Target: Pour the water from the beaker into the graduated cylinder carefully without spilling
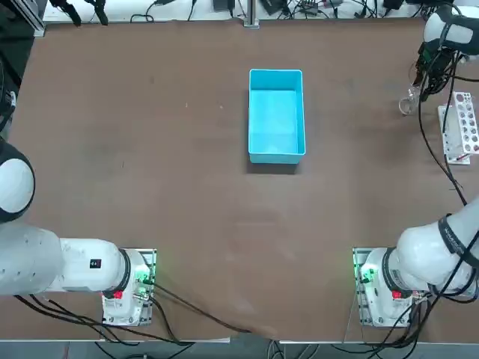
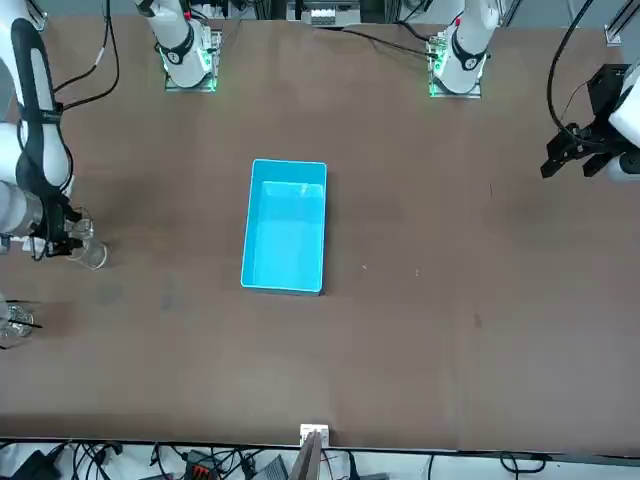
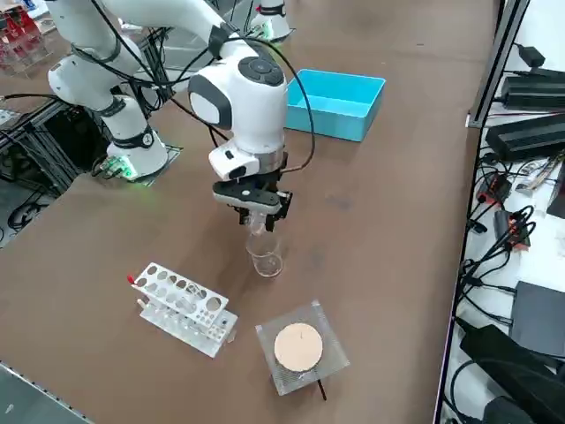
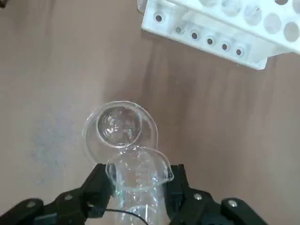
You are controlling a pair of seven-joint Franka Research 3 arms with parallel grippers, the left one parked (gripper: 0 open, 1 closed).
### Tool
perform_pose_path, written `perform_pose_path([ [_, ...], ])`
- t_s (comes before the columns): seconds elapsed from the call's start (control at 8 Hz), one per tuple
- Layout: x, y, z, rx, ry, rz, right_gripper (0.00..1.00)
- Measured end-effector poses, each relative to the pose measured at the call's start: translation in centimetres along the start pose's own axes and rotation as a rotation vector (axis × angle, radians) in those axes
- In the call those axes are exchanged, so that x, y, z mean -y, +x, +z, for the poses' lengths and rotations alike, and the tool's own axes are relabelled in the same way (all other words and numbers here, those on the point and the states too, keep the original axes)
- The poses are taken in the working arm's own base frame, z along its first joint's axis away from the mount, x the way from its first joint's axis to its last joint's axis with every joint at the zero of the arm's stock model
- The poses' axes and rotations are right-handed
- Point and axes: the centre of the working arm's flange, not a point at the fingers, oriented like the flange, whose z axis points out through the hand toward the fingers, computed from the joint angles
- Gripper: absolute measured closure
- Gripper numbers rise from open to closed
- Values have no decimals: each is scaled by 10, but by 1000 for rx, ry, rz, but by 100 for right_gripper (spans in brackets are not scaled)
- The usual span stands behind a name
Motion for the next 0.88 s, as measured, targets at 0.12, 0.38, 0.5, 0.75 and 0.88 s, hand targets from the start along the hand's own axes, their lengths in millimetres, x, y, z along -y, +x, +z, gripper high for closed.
perform_pose_path([
  [0.12,3,-4,-3,-6,3,-10,39],
  [0.38,4,-7,-9,-61,-17,-43,39],
  [0.5,4,-8,-12,-112,-37,-47,39],
  [0.75,6,-18,-15,-216,-91,-34,39],
  [0.88,8,-27,-16,-259,-120,-22,39],
])
